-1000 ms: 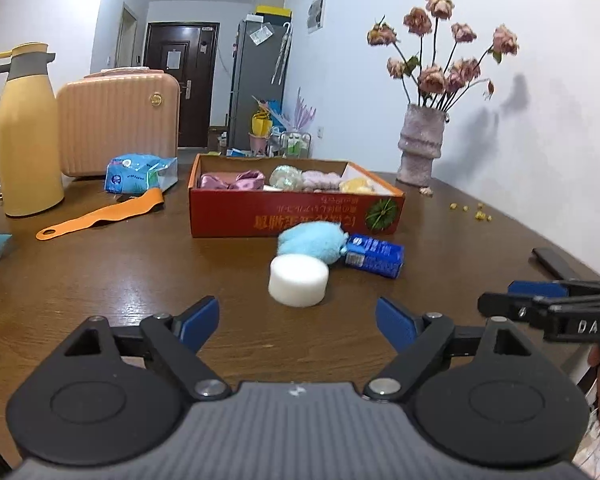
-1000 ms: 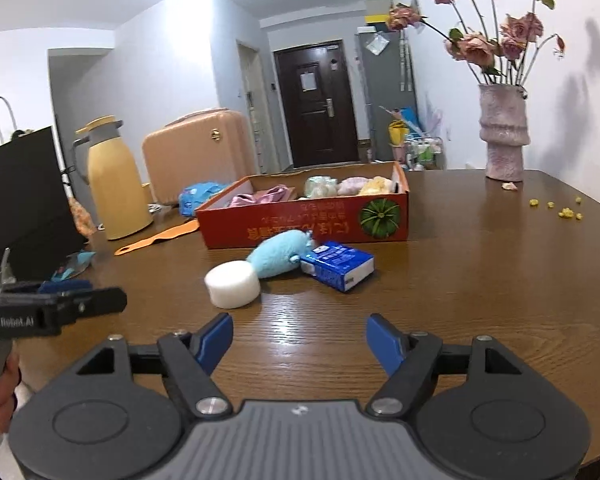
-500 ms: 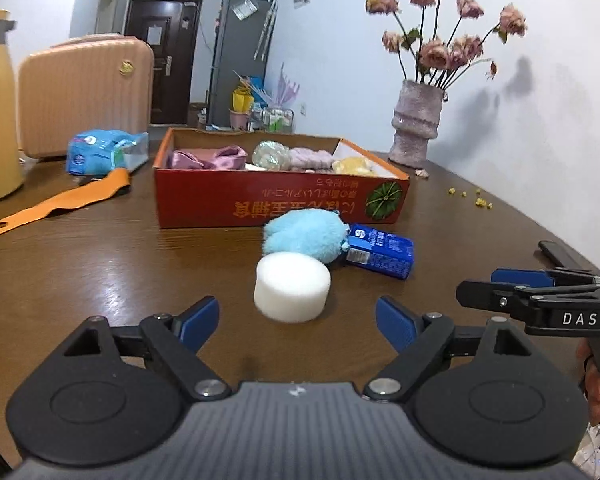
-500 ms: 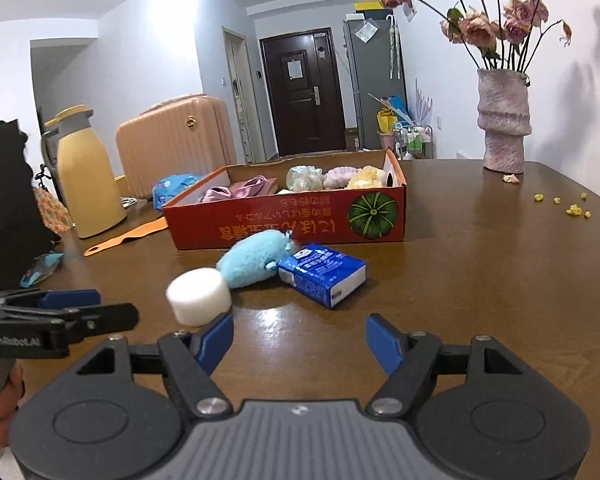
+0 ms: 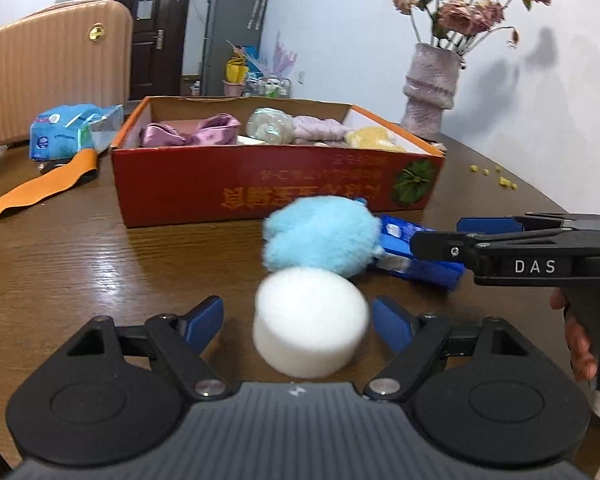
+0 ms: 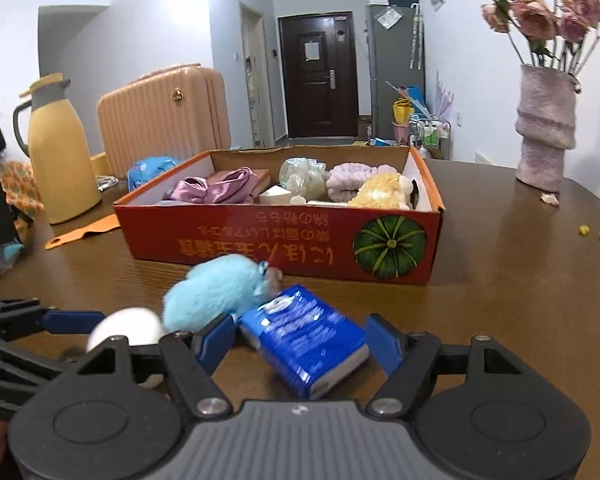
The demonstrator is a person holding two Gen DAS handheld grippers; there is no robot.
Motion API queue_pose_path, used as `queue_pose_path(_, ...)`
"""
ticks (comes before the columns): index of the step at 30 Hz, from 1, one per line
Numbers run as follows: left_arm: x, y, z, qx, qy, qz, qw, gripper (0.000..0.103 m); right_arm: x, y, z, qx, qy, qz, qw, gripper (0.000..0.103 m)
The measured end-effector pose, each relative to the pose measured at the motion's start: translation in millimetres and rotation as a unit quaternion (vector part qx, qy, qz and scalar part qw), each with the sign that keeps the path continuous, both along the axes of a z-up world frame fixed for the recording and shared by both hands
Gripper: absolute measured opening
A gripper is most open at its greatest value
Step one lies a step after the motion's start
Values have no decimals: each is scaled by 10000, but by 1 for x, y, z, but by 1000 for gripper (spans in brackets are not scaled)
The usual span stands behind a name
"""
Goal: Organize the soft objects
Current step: 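Grasp the blue tissue pack with the right gripper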
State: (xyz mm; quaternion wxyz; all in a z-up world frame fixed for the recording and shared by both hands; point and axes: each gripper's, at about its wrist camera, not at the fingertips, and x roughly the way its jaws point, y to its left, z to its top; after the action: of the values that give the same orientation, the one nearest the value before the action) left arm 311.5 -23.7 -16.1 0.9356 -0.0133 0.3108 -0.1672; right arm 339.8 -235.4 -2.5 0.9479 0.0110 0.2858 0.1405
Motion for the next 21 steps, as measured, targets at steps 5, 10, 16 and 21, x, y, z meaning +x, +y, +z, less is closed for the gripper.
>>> queue_pose_path(5,15,18,-1,-22,56,422,9991,81,22,-1,-11,-4,180,104,9998,72)
queue_pose_path(10,9,19,2,-175,81,275,9994,80,8,-2,-12,-70,235,130,9996,60)
queue_pose_path(16,5,9,-1,17,44,296,9996,80,0,-14,-5,-107,138,-298,9994,60)
queue_pose_path(21,4,20,2,58,39,617,9981,80,6,-13,-15,-108,323,-250,9991,58)
